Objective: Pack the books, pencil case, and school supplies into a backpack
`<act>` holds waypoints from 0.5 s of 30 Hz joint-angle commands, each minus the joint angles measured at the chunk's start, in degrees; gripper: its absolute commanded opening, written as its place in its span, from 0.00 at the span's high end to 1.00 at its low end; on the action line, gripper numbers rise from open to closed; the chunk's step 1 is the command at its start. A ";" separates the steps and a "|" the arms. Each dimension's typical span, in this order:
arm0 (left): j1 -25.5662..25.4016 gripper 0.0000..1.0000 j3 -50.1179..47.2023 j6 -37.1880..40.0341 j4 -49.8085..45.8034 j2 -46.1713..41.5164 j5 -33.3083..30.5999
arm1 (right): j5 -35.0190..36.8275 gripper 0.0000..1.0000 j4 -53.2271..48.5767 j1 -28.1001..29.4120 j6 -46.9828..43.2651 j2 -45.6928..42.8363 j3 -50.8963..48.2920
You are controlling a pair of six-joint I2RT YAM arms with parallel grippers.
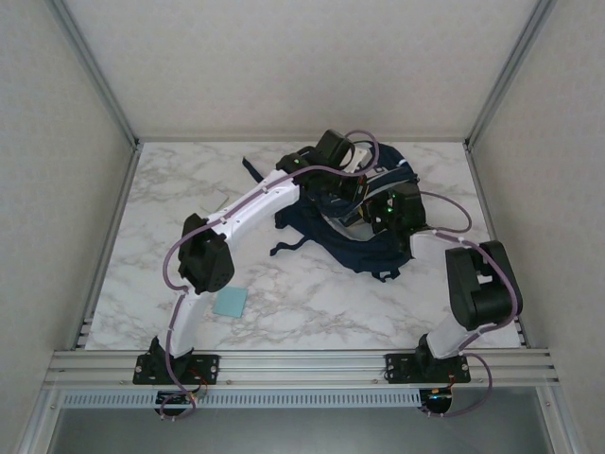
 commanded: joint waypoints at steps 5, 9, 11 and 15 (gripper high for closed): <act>0.92 1.00 1.49 -2.01 1.99 -4.18 0.33 | 6.59 1.00 6.34 0.34 1.26 6.82 5.76; 0.91 1.00 1.36 -1.75 1.93 -4.34 -0.67 | 4.63 0.90 2.85 0.44 2.51 8.12 8.43; 1.04 1.00 1.20 -1.68 2.10 -4.22 -1.23 | 4.72 0.70 -3.91 0.42 2.09 6.77 9.67; 1.22 1.00 1.11 -1.97 2.35 -3.52 -1.39 | 4.59 0.29 -15.74 0.33 0.36 3.08 11.07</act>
